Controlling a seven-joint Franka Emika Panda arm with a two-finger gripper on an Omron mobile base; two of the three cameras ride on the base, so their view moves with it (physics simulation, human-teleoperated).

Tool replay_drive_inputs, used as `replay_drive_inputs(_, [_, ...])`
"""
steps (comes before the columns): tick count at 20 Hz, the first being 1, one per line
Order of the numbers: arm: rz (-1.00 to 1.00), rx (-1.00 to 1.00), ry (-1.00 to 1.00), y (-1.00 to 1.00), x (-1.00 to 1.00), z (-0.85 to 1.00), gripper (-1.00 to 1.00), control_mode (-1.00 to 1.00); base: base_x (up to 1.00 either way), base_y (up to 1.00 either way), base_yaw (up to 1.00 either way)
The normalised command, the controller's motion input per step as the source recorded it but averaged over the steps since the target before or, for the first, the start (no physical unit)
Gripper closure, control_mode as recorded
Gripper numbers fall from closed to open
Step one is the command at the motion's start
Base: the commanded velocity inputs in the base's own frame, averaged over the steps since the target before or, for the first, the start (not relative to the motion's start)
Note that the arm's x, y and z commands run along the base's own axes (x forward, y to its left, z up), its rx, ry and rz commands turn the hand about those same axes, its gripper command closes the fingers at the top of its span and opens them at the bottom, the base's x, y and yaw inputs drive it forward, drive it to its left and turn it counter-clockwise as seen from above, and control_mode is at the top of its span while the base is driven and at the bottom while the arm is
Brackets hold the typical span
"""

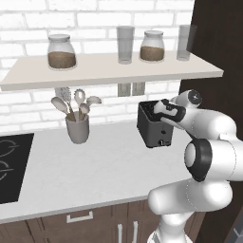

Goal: Start the toaster. Once the lever pops up, take the bread to the plate on the dining counter.

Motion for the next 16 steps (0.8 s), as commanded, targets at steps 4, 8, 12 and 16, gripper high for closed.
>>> replay_drive_inputs(4, [0.00, 0.00, 0.00, 0.00, 0.00, 0.00, -1.00, -1.00, 0.00, 0.00, 0.00])
replay_drive_inputs(8, [0.00, 0.00, 0.00, 0.00, 0.00, 0.00, -1.00, -1.00, 0.00, 0.00, 0.00])
replay_drive_inputs(12, [0.00, 0.00, 0.00, 0.00, 0.00, 0.00, -1.00, -1.00, 0.00, 0.00, 0.00])
replay_drive_inputs(16, [0.00, 0.00, 0.00, 0.00, 0.00, 0.00, -1.00, -1.00, 0.00, 0.00, 0.00])
